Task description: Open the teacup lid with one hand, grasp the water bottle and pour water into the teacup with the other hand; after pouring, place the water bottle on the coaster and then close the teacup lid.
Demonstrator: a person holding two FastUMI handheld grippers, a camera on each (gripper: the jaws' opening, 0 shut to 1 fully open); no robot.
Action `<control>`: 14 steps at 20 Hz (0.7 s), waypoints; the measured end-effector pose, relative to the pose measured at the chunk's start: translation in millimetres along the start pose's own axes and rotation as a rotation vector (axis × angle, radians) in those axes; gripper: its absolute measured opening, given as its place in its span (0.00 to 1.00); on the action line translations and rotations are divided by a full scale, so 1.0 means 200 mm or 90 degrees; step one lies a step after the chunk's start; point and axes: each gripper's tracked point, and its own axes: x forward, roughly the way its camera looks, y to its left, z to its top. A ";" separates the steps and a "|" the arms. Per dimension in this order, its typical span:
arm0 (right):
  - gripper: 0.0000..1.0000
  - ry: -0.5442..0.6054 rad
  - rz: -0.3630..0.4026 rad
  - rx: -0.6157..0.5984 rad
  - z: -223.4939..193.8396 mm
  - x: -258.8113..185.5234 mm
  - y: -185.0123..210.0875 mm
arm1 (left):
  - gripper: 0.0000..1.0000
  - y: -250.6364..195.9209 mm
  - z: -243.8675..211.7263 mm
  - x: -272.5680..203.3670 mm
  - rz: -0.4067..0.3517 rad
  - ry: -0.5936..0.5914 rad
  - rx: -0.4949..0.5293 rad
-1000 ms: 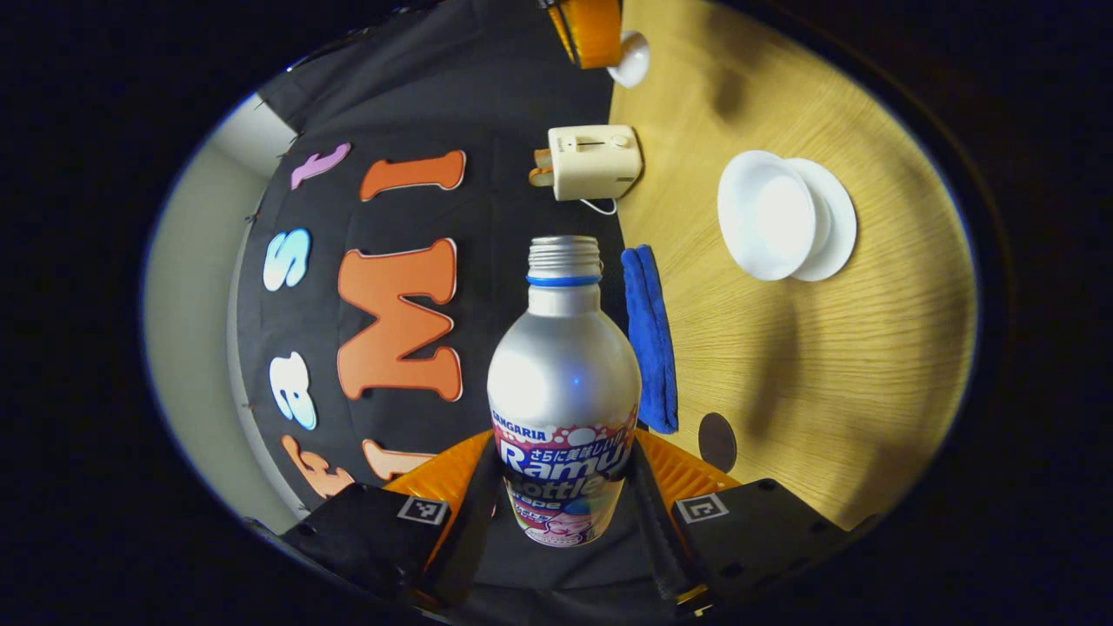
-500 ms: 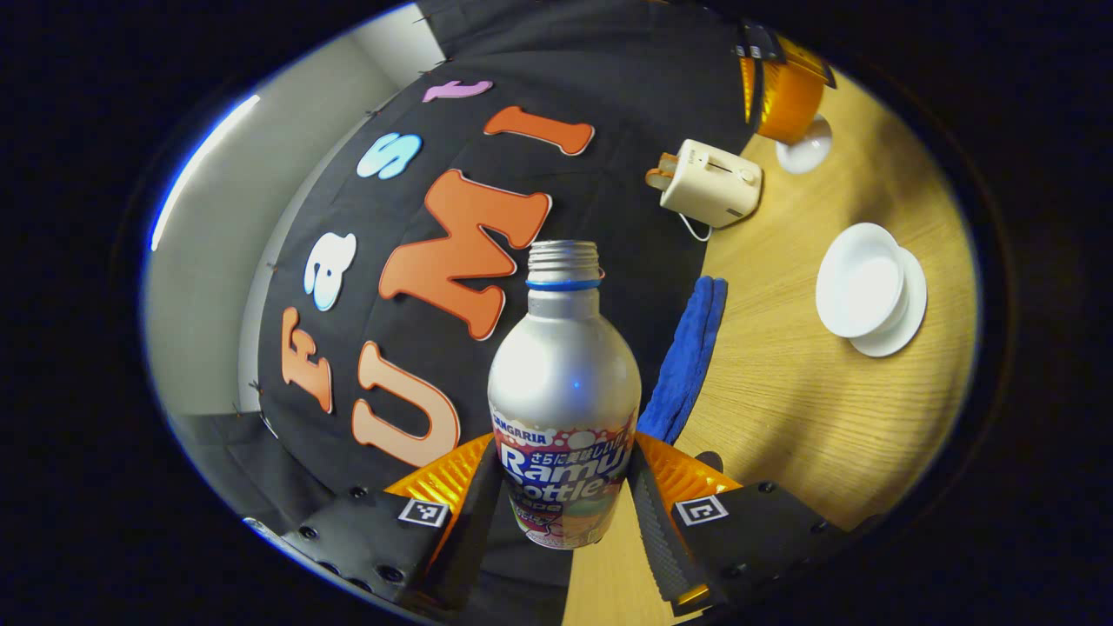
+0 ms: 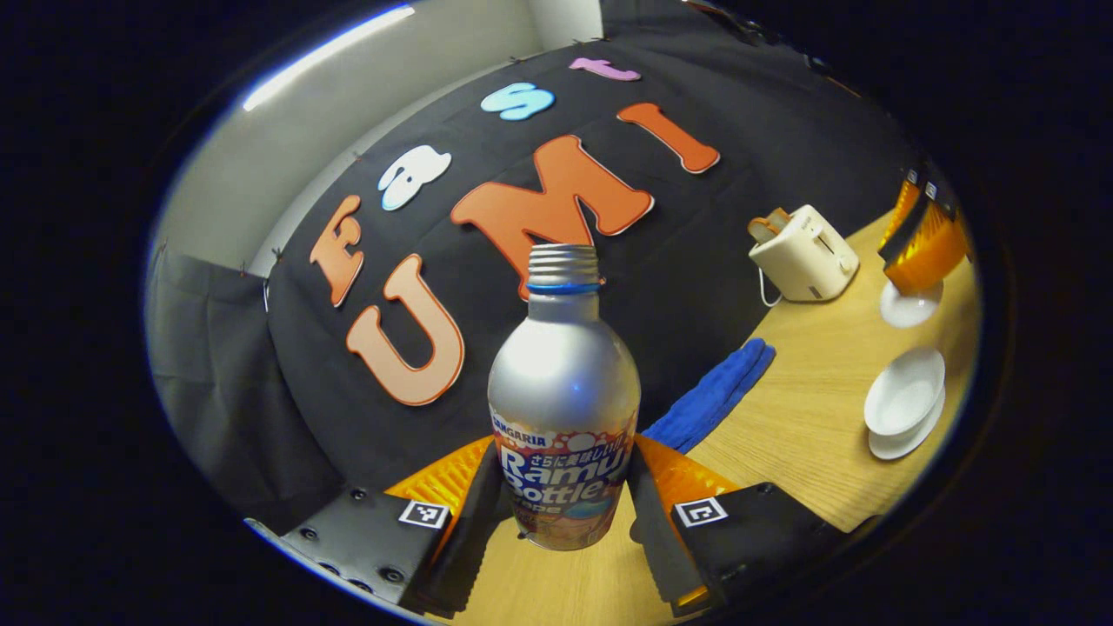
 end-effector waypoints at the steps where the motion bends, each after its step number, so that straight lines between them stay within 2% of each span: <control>1: 0.21 -0.001 0.003 -0.002 0.01 0.01 0.02 | 0.79 0.00 -0.01 0.02 -0.001 0.006 -0.030; 3: 0.21 -0.002 0.008 -0.005 0.02 0.02 0.04 | 0.75 0.00 -0.03 0.05 -0.003 0.019 -0.087; 4: 0.21 0.000 0.011 -0.006 0.01 0.02 0.05 | 0.79 0.00 -0.04 0.05 -0.010 0.021 -0.120; 6: 0.21 0.000 0.013 -0.011 0.01 0.02 0.06 | 0.79 -0.02 -0.10 0.08 -0.022 0.035 -0.189; 7: 0.21 -0.001 0.011 -0.014 0.02 0.02 0.06 | 0.74 -0.02 -0.13 0.12 -0.028 0.043 -0.223; 9: 0.21 -0.001 0.008 -0.013 0.03 0.02 0.05 | 0.84 0.00 -0.16 0.17 -0.030 0.056 -0.286; 10: 0.21 -0.002 0.007 -0.010 0.03 0.02 0.05 | 0.79 0.01 -0.17 0.19 -0.031 0.061 -0.315; 11: 0.21 -0.004 0.006 -0.009 0.04 0.01 0.04 | 0.75 0.01 -0.18 0.22 -0.035 0.063 -0.336; 12: 0.21 -0.007 0.003 -0.009 0.05 0.01 0.03 | 0.75 0.02 -0.19 0.25 -0.034 0.064 -0.350; 14: 0.21 -0.005 0.002 -0.014 0.04 0.00 0.02 | 0.79 -0.01 -0.20 0.27 -0.057 0.066 -0.390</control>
